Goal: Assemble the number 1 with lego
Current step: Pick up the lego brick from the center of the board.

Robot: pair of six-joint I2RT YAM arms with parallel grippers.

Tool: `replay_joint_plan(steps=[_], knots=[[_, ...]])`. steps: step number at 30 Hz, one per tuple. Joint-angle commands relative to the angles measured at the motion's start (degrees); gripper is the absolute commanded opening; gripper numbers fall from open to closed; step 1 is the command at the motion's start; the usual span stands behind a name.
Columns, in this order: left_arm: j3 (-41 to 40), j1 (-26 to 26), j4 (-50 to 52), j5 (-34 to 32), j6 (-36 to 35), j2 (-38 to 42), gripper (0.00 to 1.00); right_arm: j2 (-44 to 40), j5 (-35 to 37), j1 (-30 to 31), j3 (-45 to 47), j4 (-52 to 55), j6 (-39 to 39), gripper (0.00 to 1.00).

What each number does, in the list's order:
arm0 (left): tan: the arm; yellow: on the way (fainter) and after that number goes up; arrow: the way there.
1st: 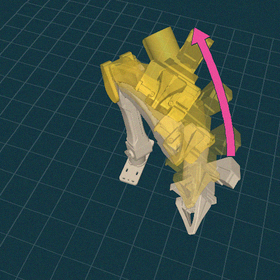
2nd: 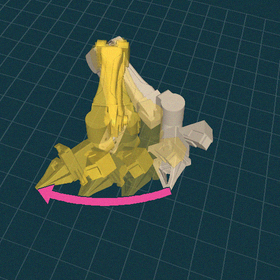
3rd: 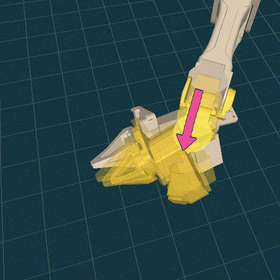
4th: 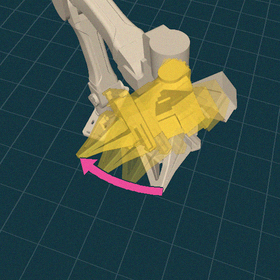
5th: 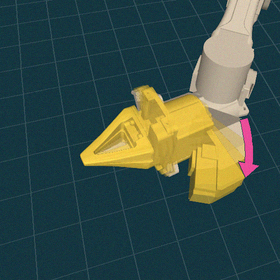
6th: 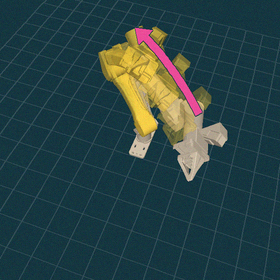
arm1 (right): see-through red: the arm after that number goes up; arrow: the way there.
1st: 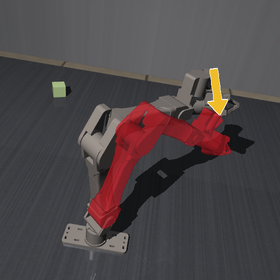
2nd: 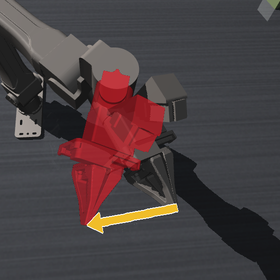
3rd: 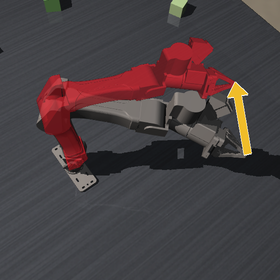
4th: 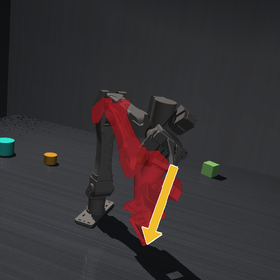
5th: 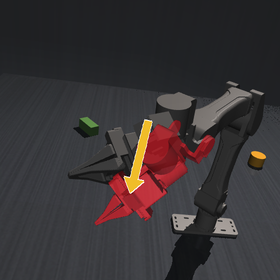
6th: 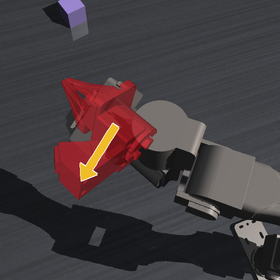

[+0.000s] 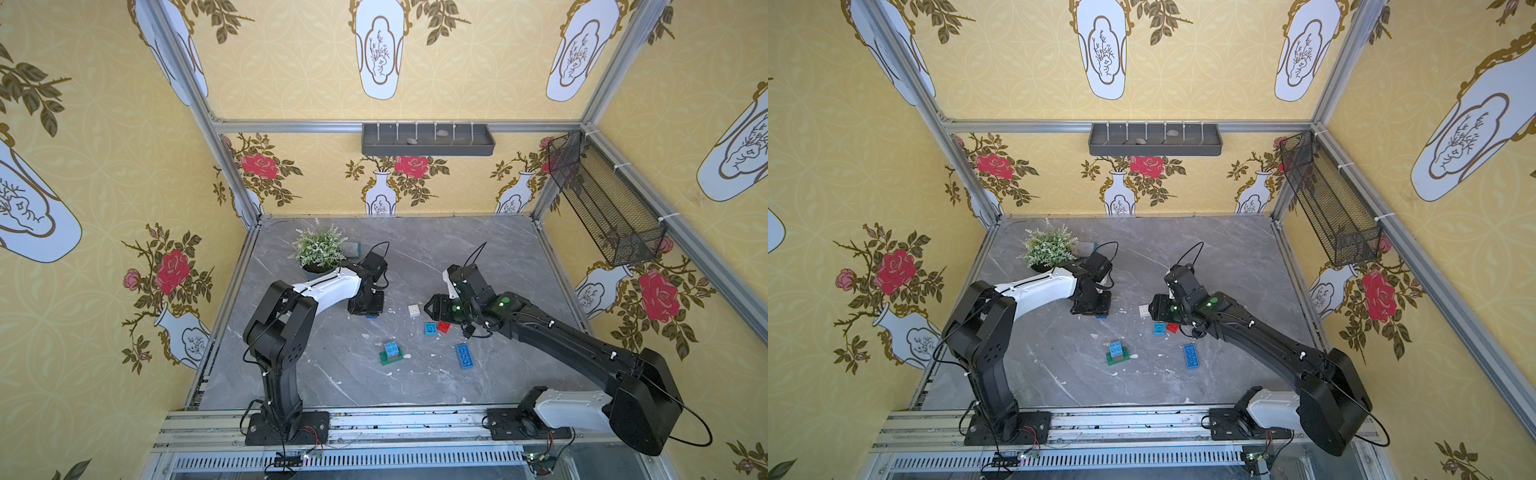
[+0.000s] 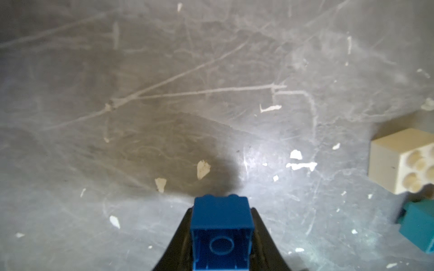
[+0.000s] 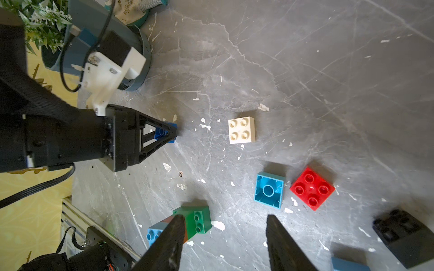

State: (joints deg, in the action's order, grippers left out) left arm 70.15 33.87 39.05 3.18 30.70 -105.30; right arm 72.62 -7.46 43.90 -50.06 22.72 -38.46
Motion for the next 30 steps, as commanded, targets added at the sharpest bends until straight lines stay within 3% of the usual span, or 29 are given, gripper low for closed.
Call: replay_joint_plan(steps=[1,6,12,15,23,30], knots=[[-1.0,0.0,-0.2,1.1,1.2,4.2,0.26,-0.9,-0.4,0.0,-0.6,-0.4,3.0,0.58],[-2.9,-0.3,-2.6,9.8,3.5,15.5,0.27,-5.7,-0.2,0.2,1.5,-8.5,14.6,0.59],[-5.8,-0.6,-6.2,22.3,8.2,28.0,0.26,-11.7,-3.4,2.3,6.3,-19.8,44.0,0.59],[-9.1,-0.6,-11.1,28.2,11.6,33.9,0.25,-11.7,-9.0,2.2,5.2,-20.5,52.1,0.59],[-15.7,-0.7,-23.8,45.7,18.3,41.4,0.23,-12.3,-13.0,7.9,4.4,-22.7,61.7,0.59],[-20.1,-0.7,-33.9,51.6,24.4,44.5,0.24,-12.3,-17.1,10.3,2.9,-24.5,61.2,0.6]])
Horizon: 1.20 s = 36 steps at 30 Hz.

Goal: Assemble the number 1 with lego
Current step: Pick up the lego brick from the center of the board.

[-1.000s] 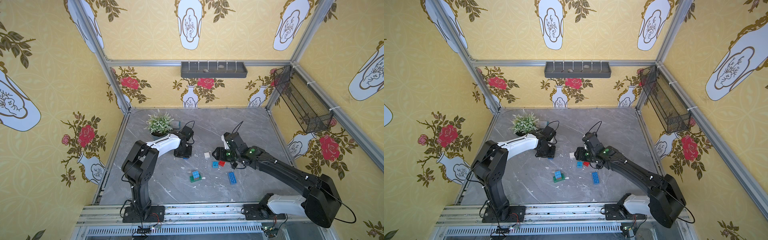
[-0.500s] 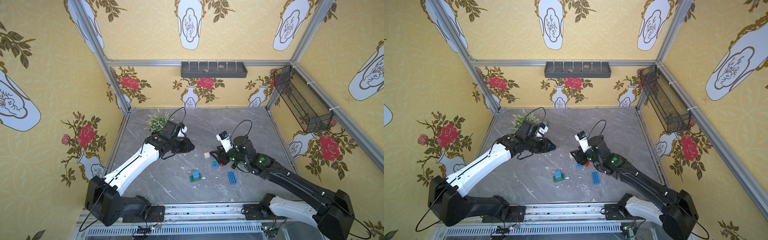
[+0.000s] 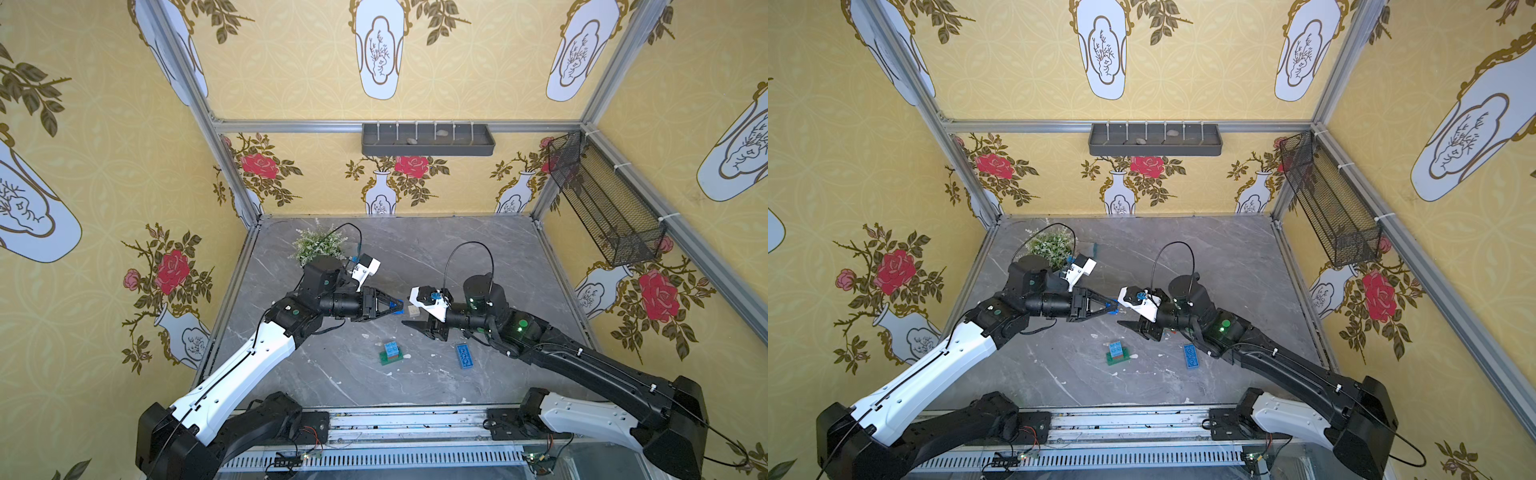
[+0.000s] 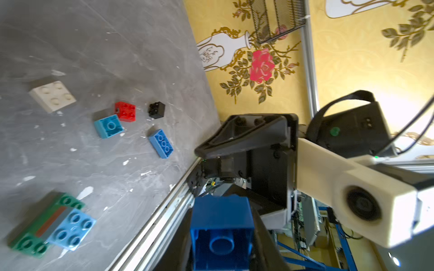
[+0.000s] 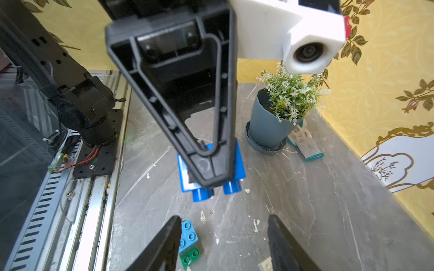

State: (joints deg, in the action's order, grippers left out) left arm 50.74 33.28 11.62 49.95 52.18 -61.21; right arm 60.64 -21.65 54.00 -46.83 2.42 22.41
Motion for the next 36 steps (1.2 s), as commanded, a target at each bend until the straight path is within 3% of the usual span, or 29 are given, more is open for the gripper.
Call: replay_joint_plan(steps=[1,5,14,29,36], knots=[[-0.7,-0.1,-5.8,5.0,2.5,0.5,0.24,-0.7,-3.3,0.2,-0.2,-5.2,-0.3,0.6],[-0.6,-0.1,-3.5,5.9,1.8,0.4,0.24,-1.9,-3.3,0.2,0.7,-6.9,-1.7,0.6],[-2.9,-0.1,-12.3,10.0,8.3,0.8,0.23,-4.7,-3.6,0.2,2.7,-10.3,-3.1,0.6],[-3.0,-0.1,-10.9,10.4,7.9,0.5,0.23,-4.0,-8.5,0.4,3.0,-15.1,-8.4,0.56],[-4.4,-0.1,-17.2,9.5,12.8,0.1,0.24,-3.2,-8.7,0.4,3.8,-18.0,-8.6,0.54]])
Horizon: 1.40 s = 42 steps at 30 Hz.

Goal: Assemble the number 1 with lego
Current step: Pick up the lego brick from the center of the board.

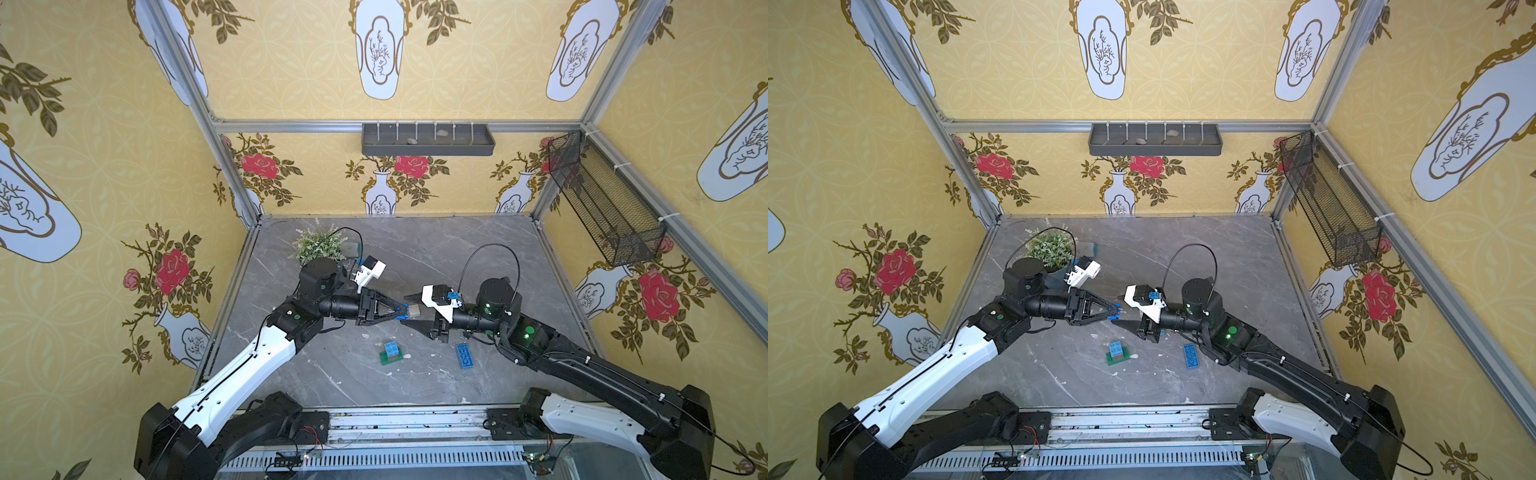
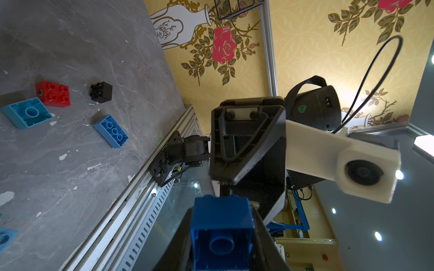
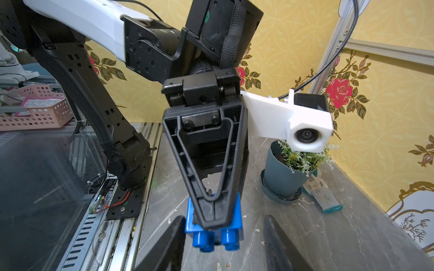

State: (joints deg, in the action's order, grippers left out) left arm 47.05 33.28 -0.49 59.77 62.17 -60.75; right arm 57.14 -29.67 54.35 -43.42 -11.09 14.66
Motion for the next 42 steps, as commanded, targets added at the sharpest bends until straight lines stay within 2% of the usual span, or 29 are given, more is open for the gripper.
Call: replay_joint_plan(steps=[1,8,21,30,37,42], knots=[[-1.1,-0.1,-6.4,-0.5,3.7,-0.3,0.24,0.4,-0.6,0.1,0.5,-5.0,-1.0,0.53],[-3.8,-0.1,-17.3,-0.8,10.9,-0.6,0.23,0.7,0.7,0.0,2.3,-9.2,-1.3,0.49],[-7.1,-0.1,-31.7,-1.3,20.0,-2.2,0.23,1.5,-1.4,-1.2,3.3,-16.4,-3.3,0.44],[-7.5,-0.1,-33.1,-0.9,20.7,-2.0,0.23,1.8,-1.6,-1.9,3.8,-17.8,-4.4,0.38],[-7.9,-0.1,-34.7,-0.8,21.6,-2.3,0.23,1.4,-3.1,-2.8,4.9,-19.3,-7.1,0.44],[-8.0,-0.1,-34.7,-0.8,21.6,-2.2,0.23,1.4,-3.3,-3.0,5.3,-20.1,-7.7,0.43]])
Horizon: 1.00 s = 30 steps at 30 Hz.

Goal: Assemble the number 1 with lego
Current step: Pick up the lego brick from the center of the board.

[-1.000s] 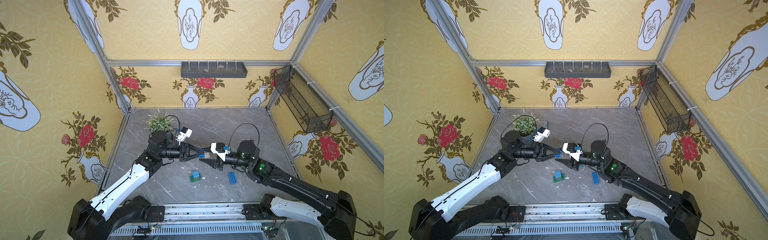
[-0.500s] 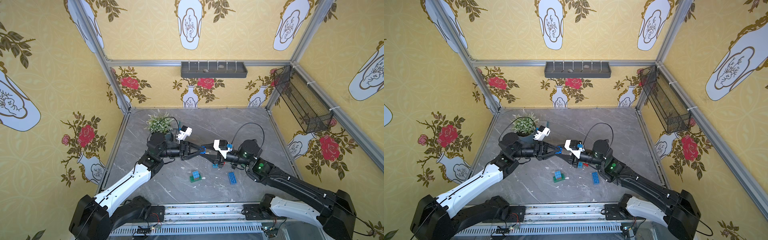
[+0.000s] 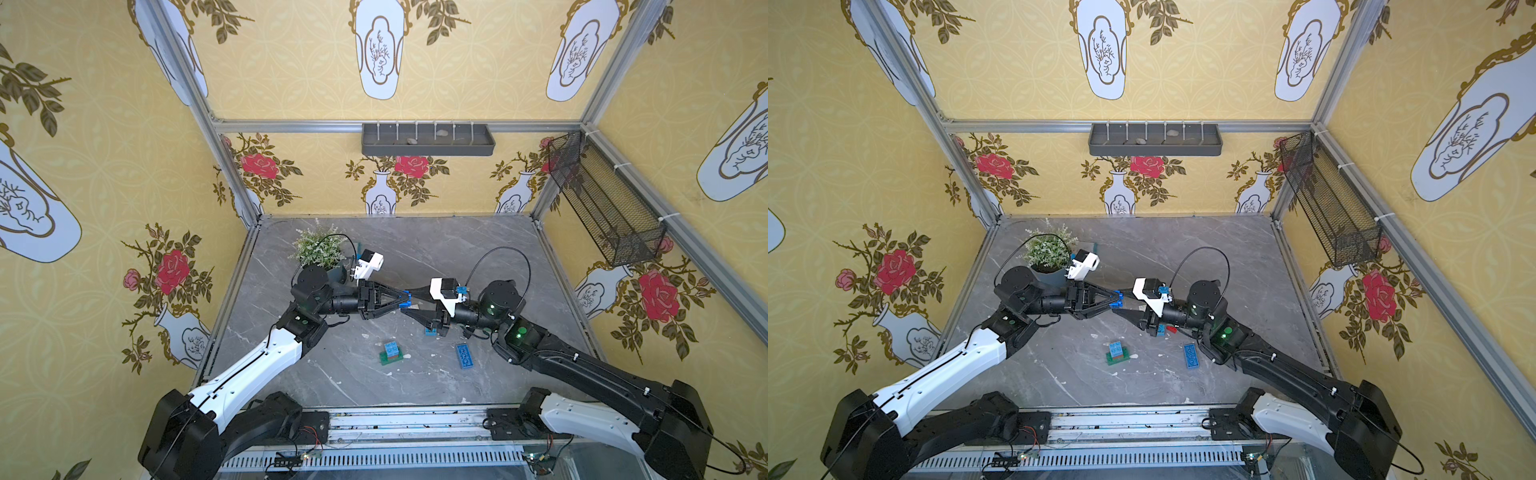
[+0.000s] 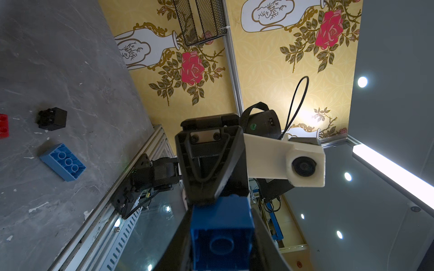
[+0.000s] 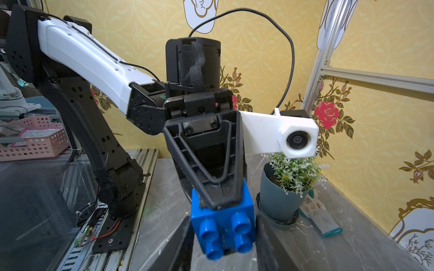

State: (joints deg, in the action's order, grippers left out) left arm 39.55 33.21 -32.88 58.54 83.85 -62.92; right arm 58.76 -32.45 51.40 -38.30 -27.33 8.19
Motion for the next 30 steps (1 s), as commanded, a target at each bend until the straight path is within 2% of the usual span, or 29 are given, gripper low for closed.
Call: replay_joint_plan(steps=[1,8,21,23,26,28,30], knots=[[-0.6,-0.1,-2.3,0.5,-0.1,-0.1,0.23,-0.3,-0.6,0.0,0.2,-4.0,-1.3,0.42],[-0.9,-0.1,-2.3,0.4,-0.1,-0.2,0.23,0.1,-1.4,-0.1,-0.2,-5.0,-1.5,0.47],[-0.9,-0.1,-2.5,0.2,0.2,-0.2,0.24,1.5,-1.7,-0.2,-0.3,-6.0,-1.5,0.36],[-1.0,-0.1,-2.5,0.1,0.1,-0.1,0.33,1.6,-1.2,-0.3,-0.2,-5.9,-1.7,0.33],[-1.4,-0.4,-0.6,-0.6,-1.3,0.5,0.64,0.9,-0.1,-0.7,-0.2,-3.8,-2.1,0.3],[-2.0,-1.4,4.1,-2.2,-3.9,1.8,0.76,-0.1,-0.2,-1.5,-0.6,0.0,-2.2,0.29],[-2.8,-2.9,10.9,-3.8,-7.4,3.4,0.81,-1.2,0.2,-2.1,-1.4,6.1,-1.2,0.28]])
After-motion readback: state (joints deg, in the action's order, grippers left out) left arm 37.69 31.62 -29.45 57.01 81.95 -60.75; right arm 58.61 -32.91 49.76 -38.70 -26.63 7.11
